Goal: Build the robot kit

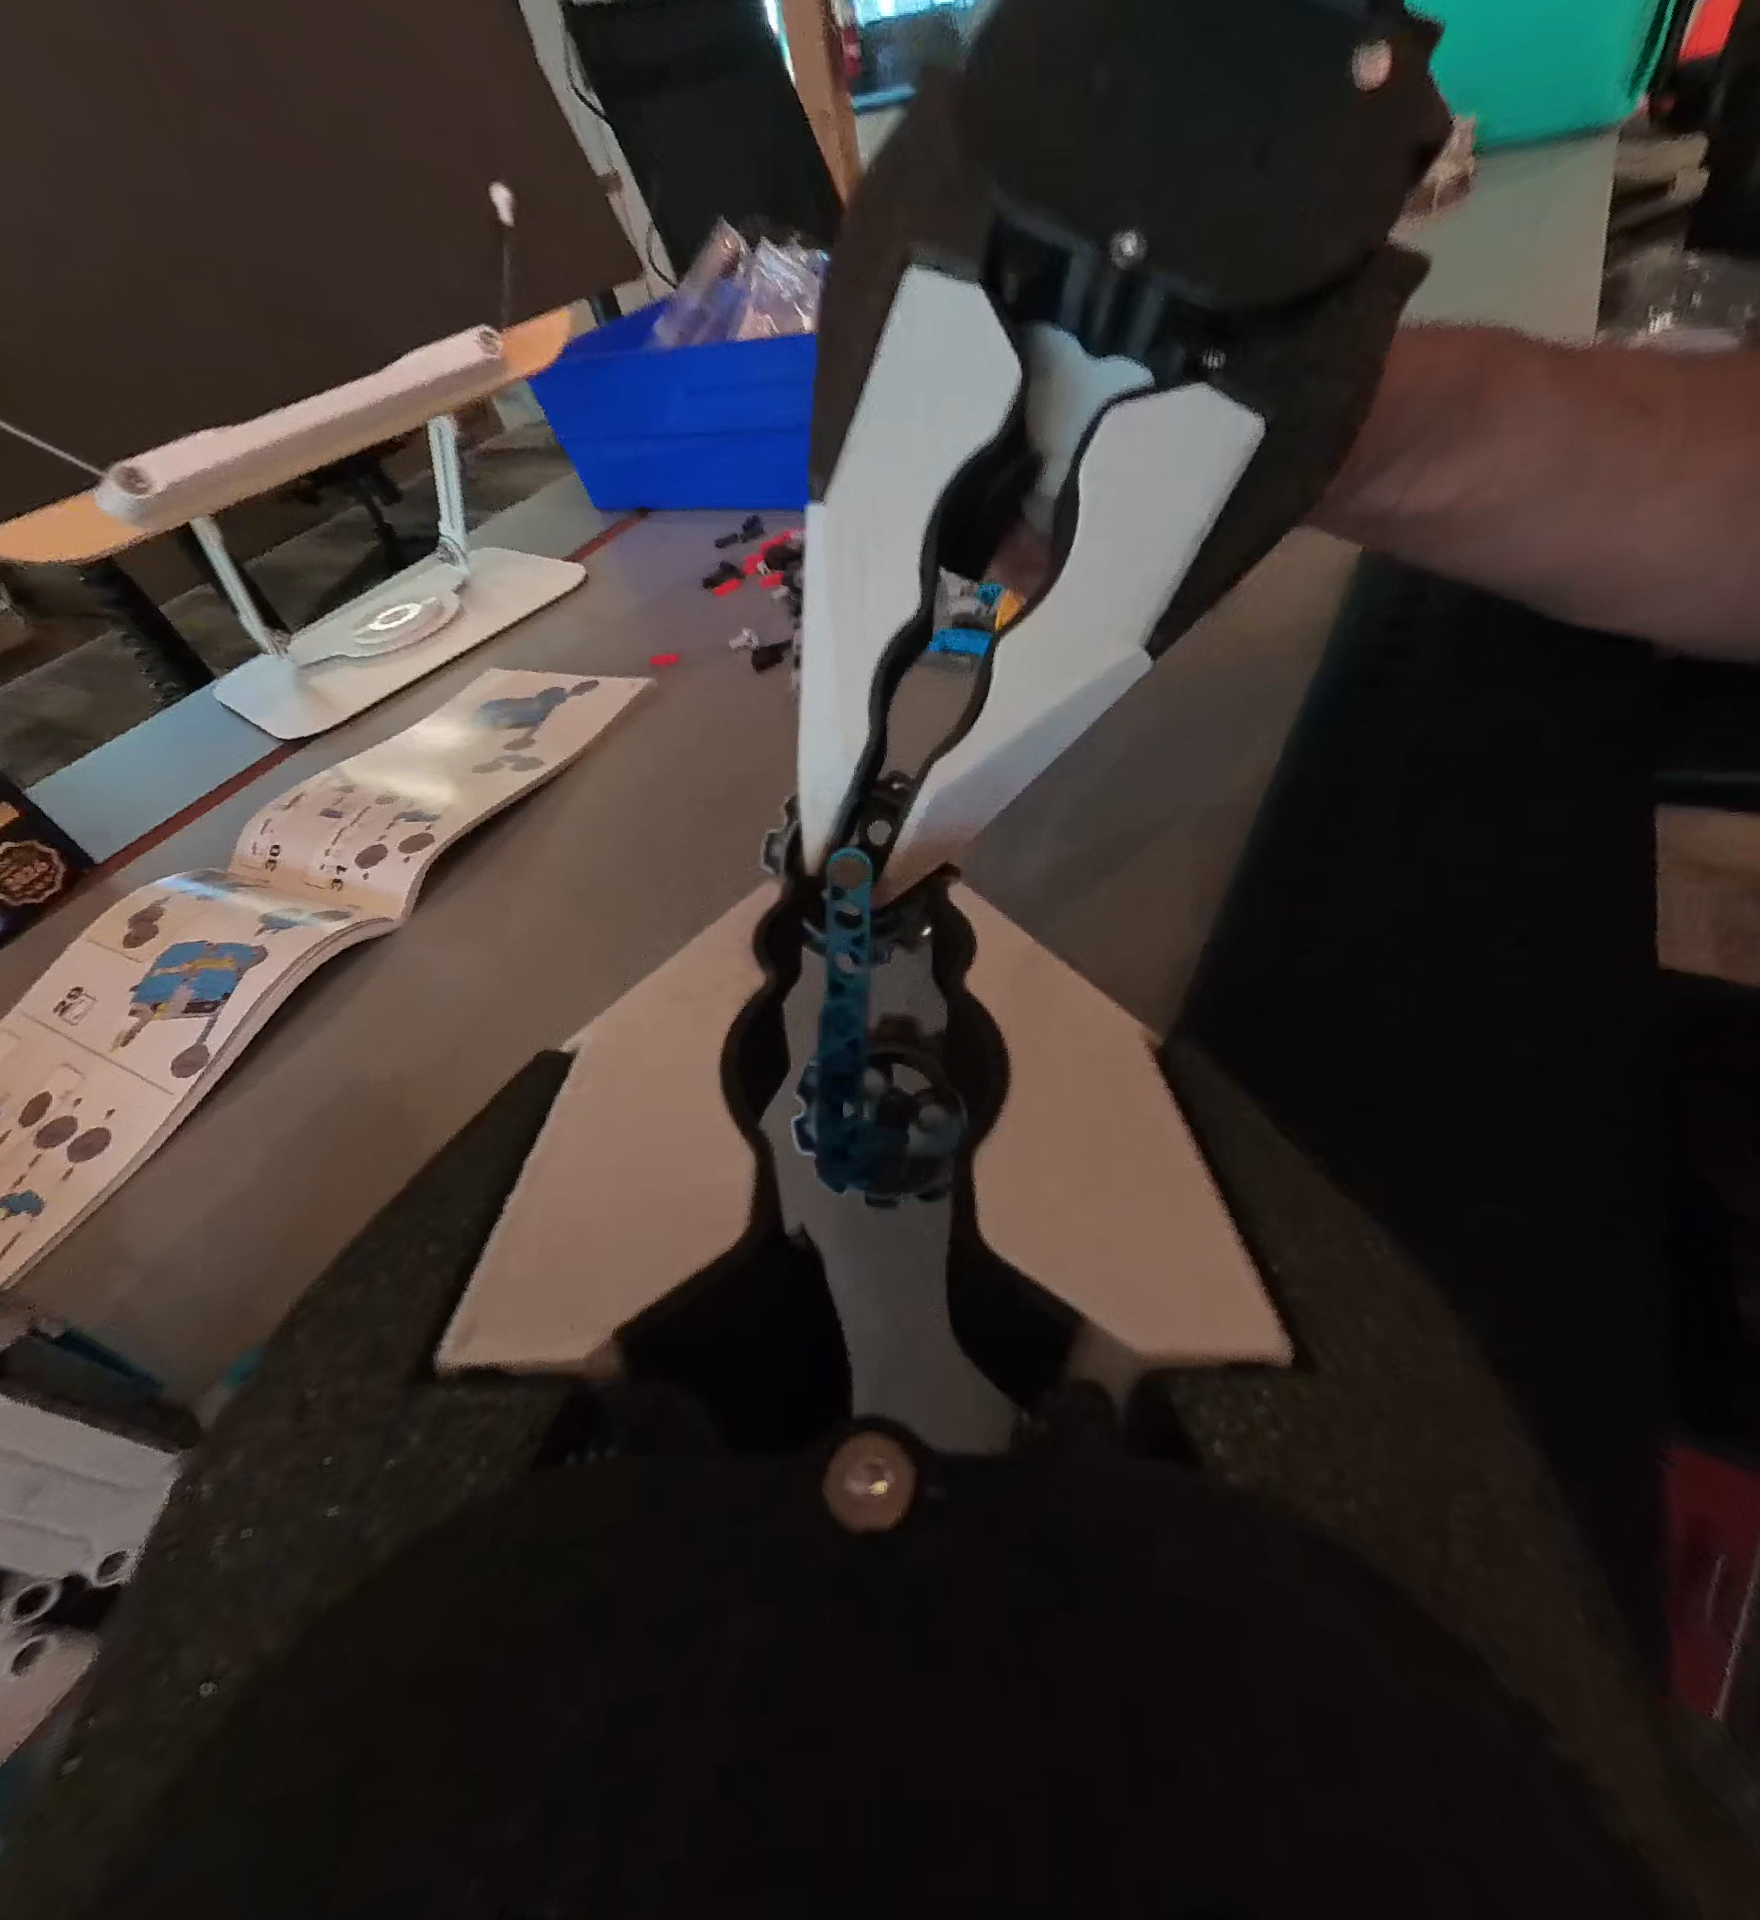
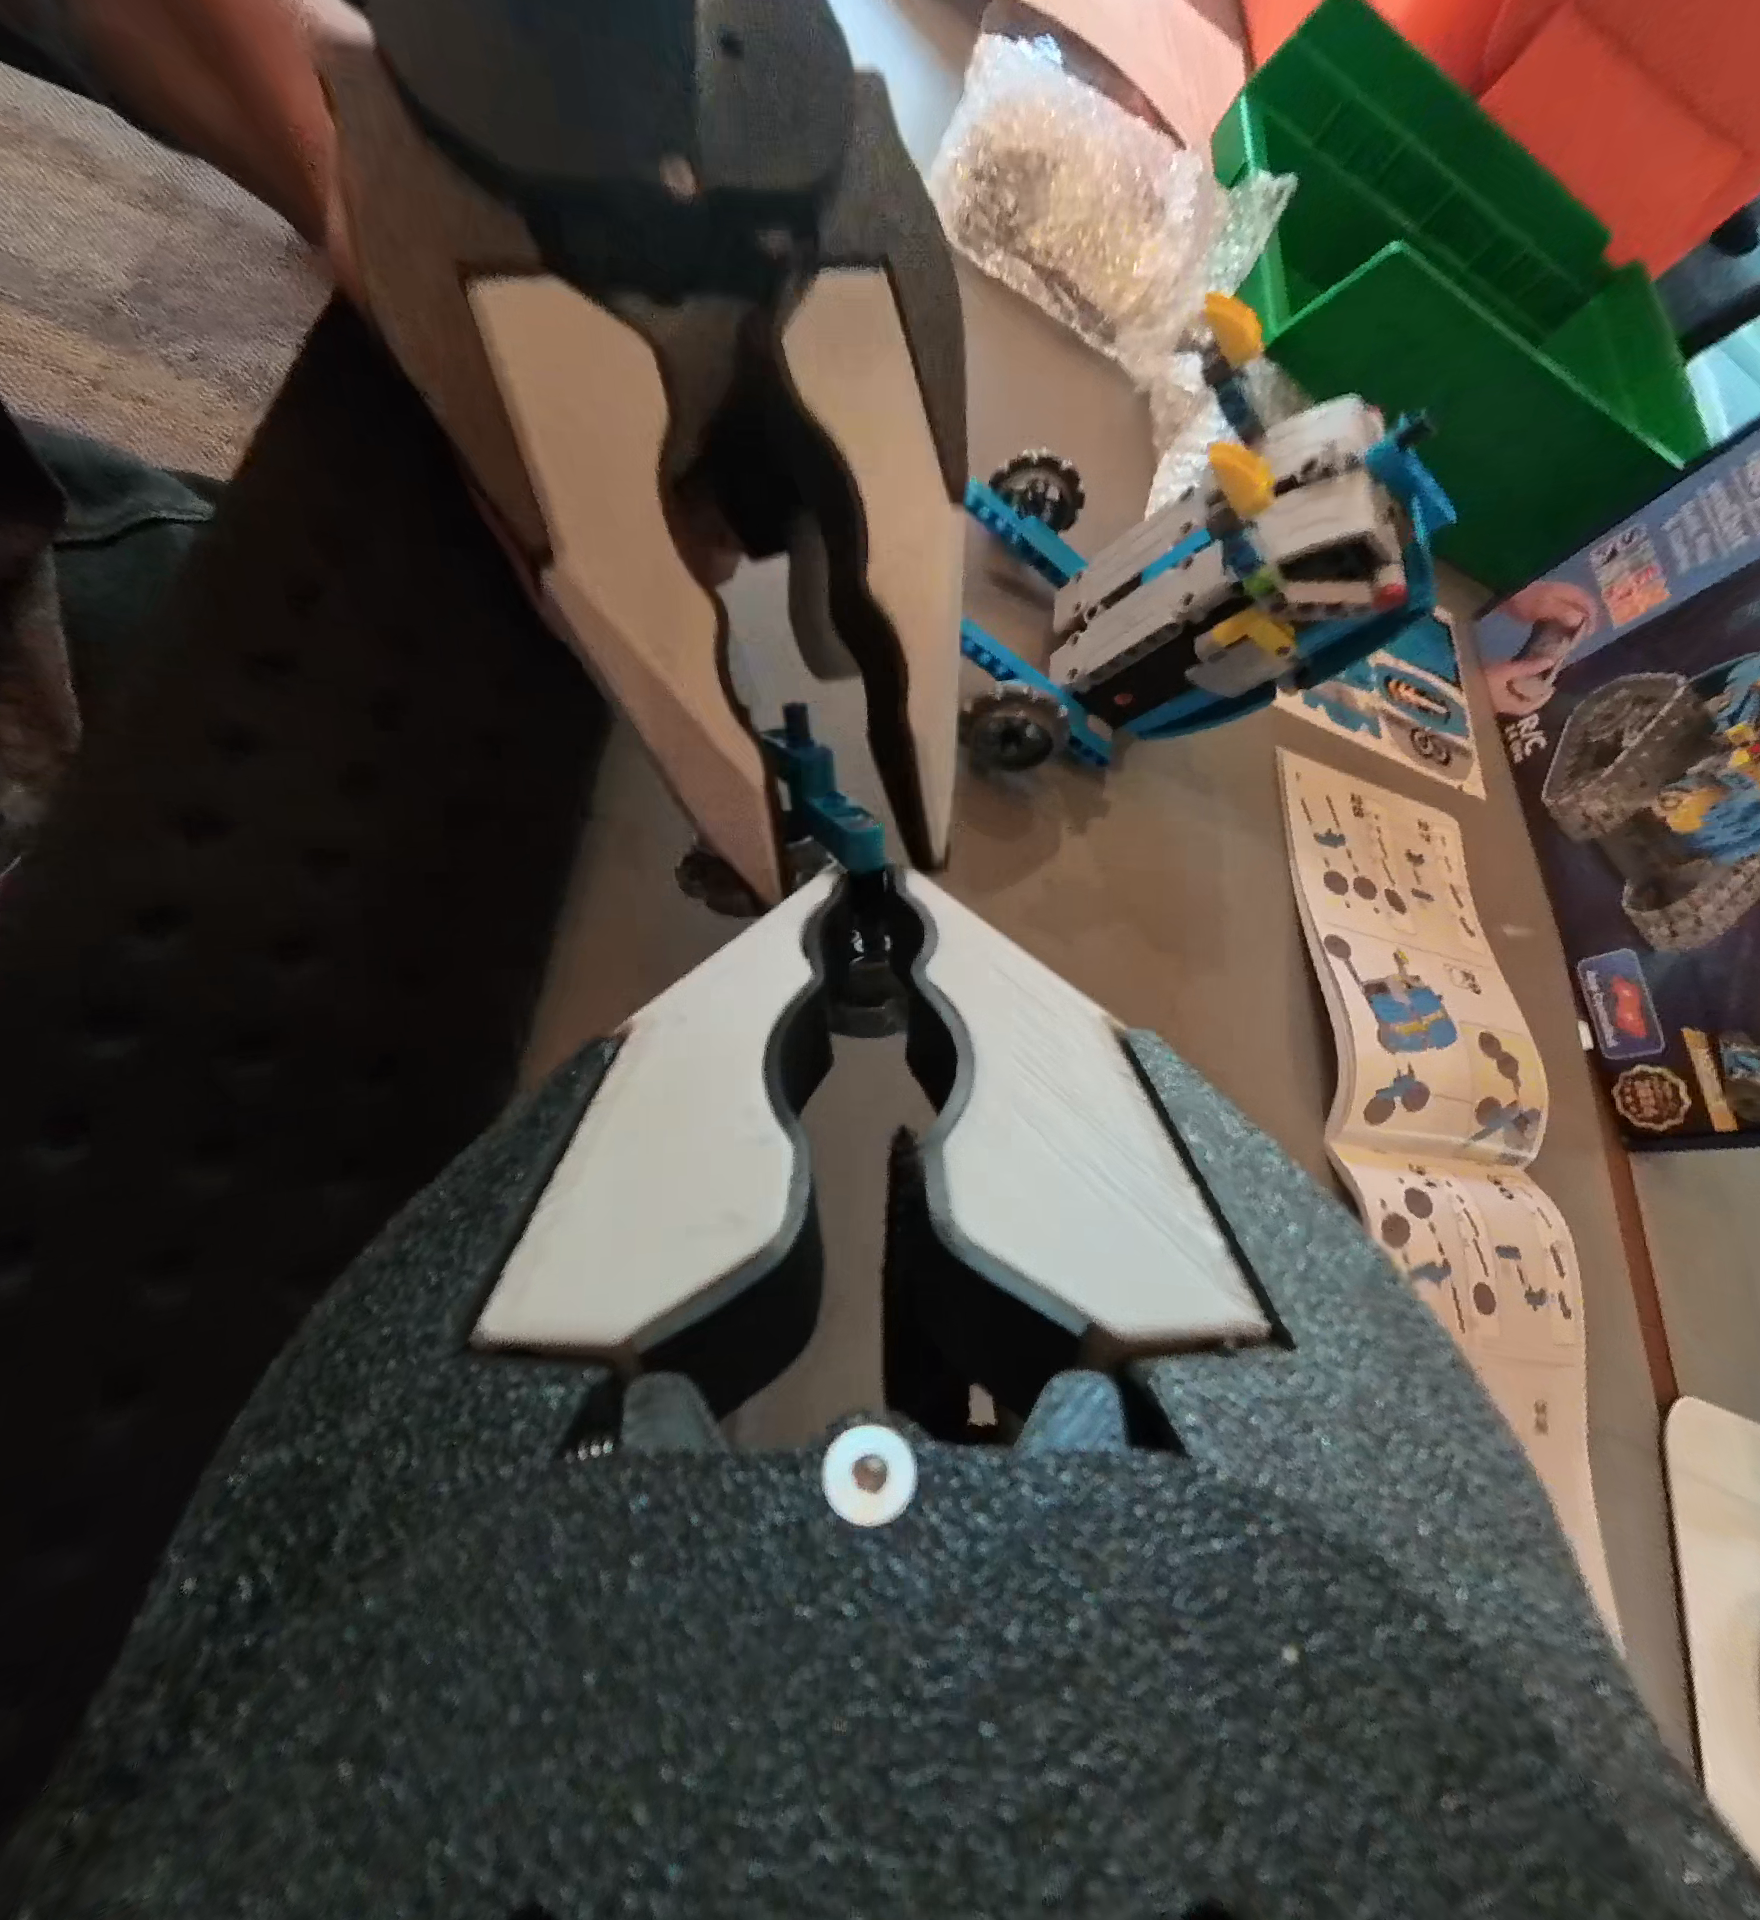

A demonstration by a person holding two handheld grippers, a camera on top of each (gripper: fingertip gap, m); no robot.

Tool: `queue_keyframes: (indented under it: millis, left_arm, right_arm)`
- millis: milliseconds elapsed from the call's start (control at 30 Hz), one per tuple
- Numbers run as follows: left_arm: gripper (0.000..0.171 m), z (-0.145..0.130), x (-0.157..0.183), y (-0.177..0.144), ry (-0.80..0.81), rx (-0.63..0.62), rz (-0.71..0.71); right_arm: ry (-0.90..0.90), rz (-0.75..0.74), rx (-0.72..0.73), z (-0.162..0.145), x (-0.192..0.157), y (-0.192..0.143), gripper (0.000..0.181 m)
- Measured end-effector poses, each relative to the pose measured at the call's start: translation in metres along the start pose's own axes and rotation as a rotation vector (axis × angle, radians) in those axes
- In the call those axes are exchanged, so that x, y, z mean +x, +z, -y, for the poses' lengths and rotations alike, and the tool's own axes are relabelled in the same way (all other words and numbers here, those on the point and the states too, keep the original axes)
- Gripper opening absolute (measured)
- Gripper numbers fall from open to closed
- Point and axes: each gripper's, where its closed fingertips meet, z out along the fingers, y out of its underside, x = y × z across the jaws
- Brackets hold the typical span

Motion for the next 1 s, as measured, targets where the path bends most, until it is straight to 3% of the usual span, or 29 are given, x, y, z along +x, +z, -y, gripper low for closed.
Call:
queue_keyframes:
  millis: [167,300,500,600,700,800,900,1000]
  left_arm:
    - [0.021,0.002,-0.001,-0.003,0.022,0.011,0.02]
    - [0.008,0.004,-0.007,-0.008,0.063,0.026,0.087]
    - [0.006,0.003,-0.015,-0.012,0.203,0.009,0.201]
    - [0.006,0.003,-0.025,-0.017,0.329,-0.018,0.328]
    - [0.006,0.006,-0.034,-0.024,0.447,-0.037,0.449]
    - [0.006,0.004,-0.032,-0.022,0.545,-0.073,0.483]
    - [0.006,0.005,-0.028,-0.021,0.604,-0.075,0.498]
    - [0.006,0.003,-0.028,-0.021,0.622,-0.094,0.507]
  right_arm:
    - [0.018,-0.01,0.046,0.006,0.0,-0.001,0.007]
    - [0.2,0.051,0.143,0.007,0.008,-0.006,0.008]
    - [0.366,0.161,0.247,0.011,0.01,-0.009,0.011]
    - [0.561,0.236,0.354,0.02,0.022,-0.019,0.059]
    - [0.813,0.325,0.409,0.017,0.034,-0.016,0.085]
    - [0.857,0.402,0.388,0.02,0.02,-0.003,0.073]
    - [0.792,0.311,0.364,0.02,0.023,0.001,0.043]
    - [0.741,0.272,0.332,0.015,0.022,0.002,0.038]
